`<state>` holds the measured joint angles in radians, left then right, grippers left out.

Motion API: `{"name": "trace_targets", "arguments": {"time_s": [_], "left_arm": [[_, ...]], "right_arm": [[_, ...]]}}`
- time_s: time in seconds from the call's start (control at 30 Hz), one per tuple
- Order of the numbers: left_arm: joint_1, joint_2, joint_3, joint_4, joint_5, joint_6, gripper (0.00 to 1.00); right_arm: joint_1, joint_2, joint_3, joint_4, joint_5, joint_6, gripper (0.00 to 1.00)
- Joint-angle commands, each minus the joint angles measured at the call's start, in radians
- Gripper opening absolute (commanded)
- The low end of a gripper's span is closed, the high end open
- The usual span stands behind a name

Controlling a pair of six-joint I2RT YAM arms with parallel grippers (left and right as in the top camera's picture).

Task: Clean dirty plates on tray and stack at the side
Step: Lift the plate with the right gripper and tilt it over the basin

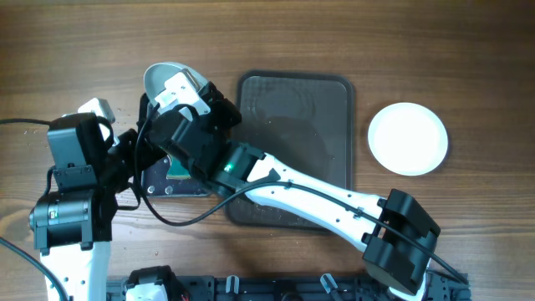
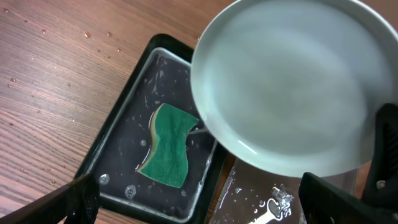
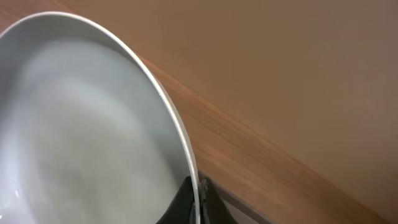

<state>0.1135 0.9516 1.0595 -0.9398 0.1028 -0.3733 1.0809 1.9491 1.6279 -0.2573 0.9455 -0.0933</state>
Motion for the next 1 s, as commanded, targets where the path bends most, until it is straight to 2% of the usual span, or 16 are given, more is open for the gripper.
{"name": "trace_targets", "arguments": {"time_s": [0.0, 0.97], "left_arm": [[0.003, 0.000, 0.015, 0.003, 0.009, -0.009, 1.00], [0.003, 0.000, 0.015, 0.003, 0.009, -0.009, 1.00]], "right_arm": [[0.020, -0.012, 0.027, 0.026, 0.080, -0.066, 0.04], [0.050, -0.012, 0.027, 0.132, 0.144, -0.196, 0.04]]}}
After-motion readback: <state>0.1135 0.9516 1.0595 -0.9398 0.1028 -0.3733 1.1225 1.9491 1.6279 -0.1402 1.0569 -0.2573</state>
